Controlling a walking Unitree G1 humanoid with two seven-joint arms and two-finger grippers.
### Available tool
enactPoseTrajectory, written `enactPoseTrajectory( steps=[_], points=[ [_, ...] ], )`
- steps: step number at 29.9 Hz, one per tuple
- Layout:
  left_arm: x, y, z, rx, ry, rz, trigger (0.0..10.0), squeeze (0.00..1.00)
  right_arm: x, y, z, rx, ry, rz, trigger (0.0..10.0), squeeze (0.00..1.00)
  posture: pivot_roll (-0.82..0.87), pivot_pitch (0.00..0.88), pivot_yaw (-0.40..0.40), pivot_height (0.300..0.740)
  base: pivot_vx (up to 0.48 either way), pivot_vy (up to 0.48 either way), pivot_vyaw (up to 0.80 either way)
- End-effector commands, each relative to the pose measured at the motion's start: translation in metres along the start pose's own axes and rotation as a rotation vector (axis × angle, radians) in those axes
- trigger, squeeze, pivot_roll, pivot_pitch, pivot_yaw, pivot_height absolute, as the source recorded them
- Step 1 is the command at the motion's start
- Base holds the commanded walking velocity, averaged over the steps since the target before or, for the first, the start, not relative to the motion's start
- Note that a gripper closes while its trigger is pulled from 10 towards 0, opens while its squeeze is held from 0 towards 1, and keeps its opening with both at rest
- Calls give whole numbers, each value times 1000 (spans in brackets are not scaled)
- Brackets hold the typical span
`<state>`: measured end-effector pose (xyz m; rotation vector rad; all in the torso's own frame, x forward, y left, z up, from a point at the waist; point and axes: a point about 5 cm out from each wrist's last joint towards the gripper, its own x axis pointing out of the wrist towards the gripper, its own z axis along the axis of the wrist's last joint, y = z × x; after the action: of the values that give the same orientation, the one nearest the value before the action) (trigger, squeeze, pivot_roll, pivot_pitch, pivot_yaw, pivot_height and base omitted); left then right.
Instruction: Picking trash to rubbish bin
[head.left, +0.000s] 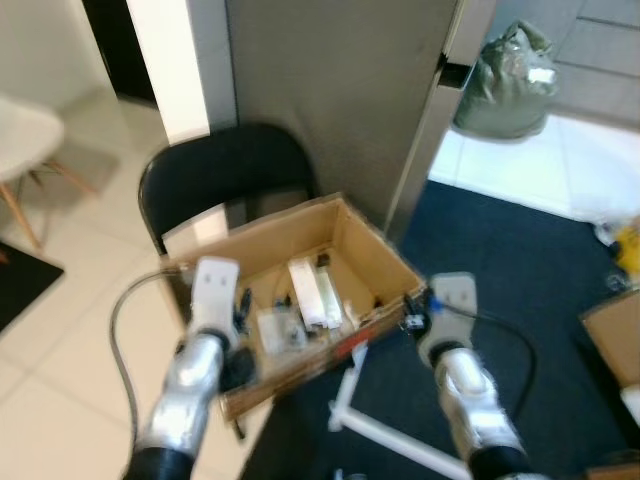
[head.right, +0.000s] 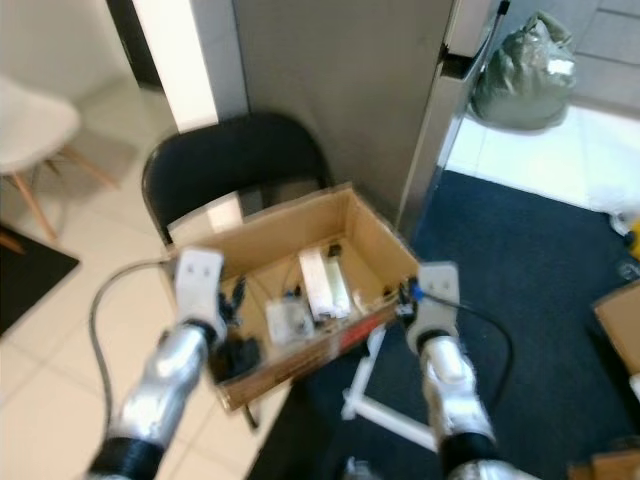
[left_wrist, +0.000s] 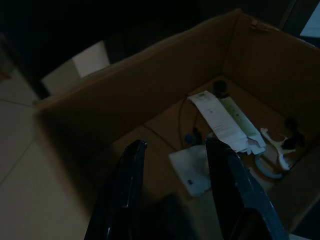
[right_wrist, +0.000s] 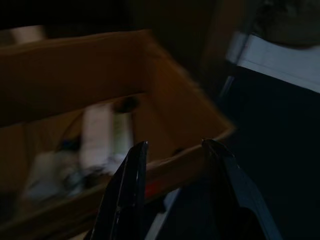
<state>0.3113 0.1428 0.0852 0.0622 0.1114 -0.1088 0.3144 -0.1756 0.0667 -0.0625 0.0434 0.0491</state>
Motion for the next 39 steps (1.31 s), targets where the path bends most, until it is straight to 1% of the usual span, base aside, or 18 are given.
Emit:
enactPoseTrajectory(
  steps=[1,10,20,23,26,30,39],
  points=[
    [-2,2,-5,5,22,6,10000,0,-1,-1,-1,-6,7,-6,10000,0,-27,131,0,740,0,0,0],
    [-1,0,-6,0,28,2,10000,0,-2,1,-2,-6,22,10,10000,0,-29,133,-4,740,0,0,0],
    [-2,-2,-8,4,35,-5,10000,0,-3,0,-7,-21,51,2,10000,0,-25,126,-9,740,0,0,-800],
    [-2,-2,-8,7,34,-9,10000,0,-5,-3,-10,-32,75,-29,10000,0,-28,119,-11,740,0,0,-800],
    [-2,-3,-8,9,32,-16,10000,0,-5,-6,-12,-27,88,-50,10000,0,-28,114,-13,740,0,0,-800],
    [-2,-3,-7,15,25,-9,10000,0,-6,-6,-13,-18,96,-48,10000,0,-26,109,-15,740,0,0,-800],
    [-2,-2,-8,40,31,-17,10000,0,-6,-3,-16,-2,117,-50,10000,0,-26,98,-14,740,0,0,-800]
  ],
)
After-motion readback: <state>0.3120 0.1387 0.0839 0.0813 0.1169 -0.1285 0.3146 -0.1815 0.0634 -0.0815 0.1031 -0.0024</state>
